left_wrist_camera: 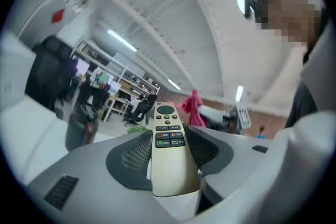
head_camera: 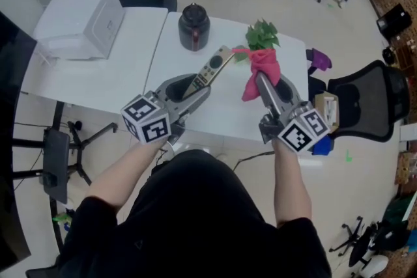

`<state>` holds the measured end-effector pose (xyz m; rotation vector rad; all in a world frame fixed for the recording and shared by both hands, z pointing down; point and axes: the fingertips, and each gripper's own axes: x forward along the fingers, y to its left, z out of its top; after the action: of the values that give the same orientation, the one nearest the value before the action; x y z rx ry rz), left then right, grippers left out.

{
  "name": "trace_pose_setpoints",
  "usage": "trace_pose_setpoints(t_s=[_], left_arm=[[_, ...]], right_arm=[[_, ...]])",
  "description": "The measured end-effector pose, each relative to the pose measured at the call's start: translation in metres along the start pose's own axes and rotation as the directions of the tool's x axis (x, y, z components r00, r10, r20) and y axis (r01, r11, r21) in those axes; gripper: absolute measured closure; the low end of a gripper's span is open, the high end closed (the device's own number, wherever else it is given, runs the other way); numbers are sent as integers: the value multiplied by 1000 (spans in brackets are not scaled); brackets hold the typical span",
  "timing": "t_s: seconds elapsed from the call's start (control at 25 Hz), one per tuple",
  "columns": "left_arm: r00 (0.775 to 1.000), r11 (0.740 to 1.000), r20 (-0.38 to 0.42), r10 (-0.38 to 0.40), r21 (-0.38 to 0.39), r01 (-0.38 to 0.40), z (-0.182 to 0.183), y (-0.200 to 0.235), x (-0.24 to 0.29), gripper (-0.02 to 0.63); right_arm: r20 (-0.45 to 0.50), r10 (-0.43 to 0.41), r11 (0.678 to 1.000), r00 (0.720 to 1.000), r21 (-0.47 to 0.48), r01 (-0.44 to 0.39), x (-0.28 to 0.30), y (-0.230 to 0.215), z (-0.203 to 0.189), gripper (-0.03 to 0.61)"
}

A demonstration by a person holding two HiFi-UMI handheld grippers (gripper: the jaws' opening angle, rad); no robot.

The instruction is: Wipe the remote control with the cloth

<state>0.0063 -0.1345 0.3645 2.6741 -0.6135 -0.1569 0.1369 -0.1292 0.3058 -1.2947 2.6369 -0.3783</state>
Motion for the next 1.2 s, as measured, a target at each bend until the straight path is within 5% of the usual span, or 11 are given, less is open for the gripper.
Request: trace_pose_setpoints(t_s=[0.04, 0.16, 0.28, 0.4, 0.6, 0.76, 1.2], left_arm=[[996, 985, 72, -43, -163, 54, 7, 4, -1, 402], [963, 857, 264, -52, -483, 179, 27, 19, -5, 402], [924, 743, 380, -46, -606, 286, 39, 25, -7, 402], [904, 688, 422, -65, -637, 347, 41, 25, -6, 402], [913, 664, 382, -144, -647, 376, 33, 9, 0, 402], [918, 661, 320, -232, -641, 391, 21, -8, 1, 402], [870, 648, 143, -472, -613, 453, -13, -56, -9, 402]], right_arm=[[25, 11, 998, 1000, 57, -12, -1, 3, -4, 479], [39, 113, 972, 993, 205, -118, 7, 27, -33, 479], [35, 223, 924, 974, 310, -223, 16, 58, -60, 479], [16, 303, 881, 953, 377, -287, 26, 81, -82, 479], [18, 374, 815, 927, 471, -338, 34, 94, -100, 479], [44, 381, 791, 923, 501, -351, 34, 87, -96, 479], [139, 246, 835, 959, 473, -283, 25, 28, -50, 479]])
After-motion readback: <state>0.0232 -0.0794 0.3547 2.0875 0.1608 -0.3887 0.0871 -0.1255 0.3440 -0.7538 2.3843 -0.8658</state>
